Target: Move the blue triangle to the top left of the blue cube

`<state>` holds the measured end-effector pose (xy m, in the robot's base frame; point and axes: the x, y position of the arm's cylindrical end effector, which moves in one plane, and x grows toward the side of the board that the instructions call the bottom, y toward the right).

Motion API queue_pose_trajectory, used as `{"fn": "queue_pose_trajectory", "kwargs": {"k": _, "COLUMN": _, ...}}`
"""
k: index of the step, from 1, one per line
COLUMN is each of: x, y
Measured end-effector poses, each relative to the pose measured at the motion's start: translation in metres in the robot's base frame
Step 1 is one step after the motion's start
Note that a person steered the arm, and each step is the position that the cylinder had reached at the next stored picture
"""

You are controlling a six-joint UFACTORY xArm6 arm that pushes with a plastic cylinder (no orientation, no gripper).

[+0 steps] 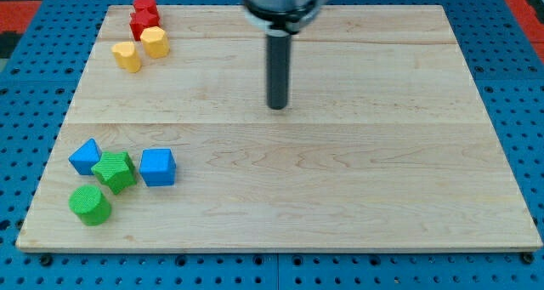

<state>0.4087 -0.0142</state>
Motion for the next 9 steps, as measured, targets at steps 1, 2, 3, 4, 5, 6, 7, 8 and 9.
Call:
{"fn": "queue_pose_trajectory", "kwargs": {"k": 1, "x": -0.001, "y": -0.036}}
{"fn": "queue_pose_trajectory", "kwargs": {"k": 2, "x": 0.008, "y": -0.144}}
{"fn": "queue_pose_trajectory", "kwargs": {"k": 3, "x": 0.006, "y": -0.235}}
{"fn": "queue_pose_trajectory", "kwargs": {"k": 4, "x": 0.028, "y": -0.251}}
{"fn": "queue_pose_trajectory", "kwargs": {"k": 5, "x": 0.086, "y": -0.26}}
{"fn": "queue_pose_trajectory", "kwargs": {"k": 6, "x": 0.113, "y": -0.261}}
{"fn": "queue_pose_trajectory", "kwargs": {"k": 7, "x": 0.112, "y": -0.256}}
{"fn": "queue_pose_trajectory", "kwargs": {"k": 8, "x": 0.104, "y": -0.221}}
{"fn": "queue_pose_trajectory", "kwargs": {"k": 9, "x": 0.09, "y": -0.209}}
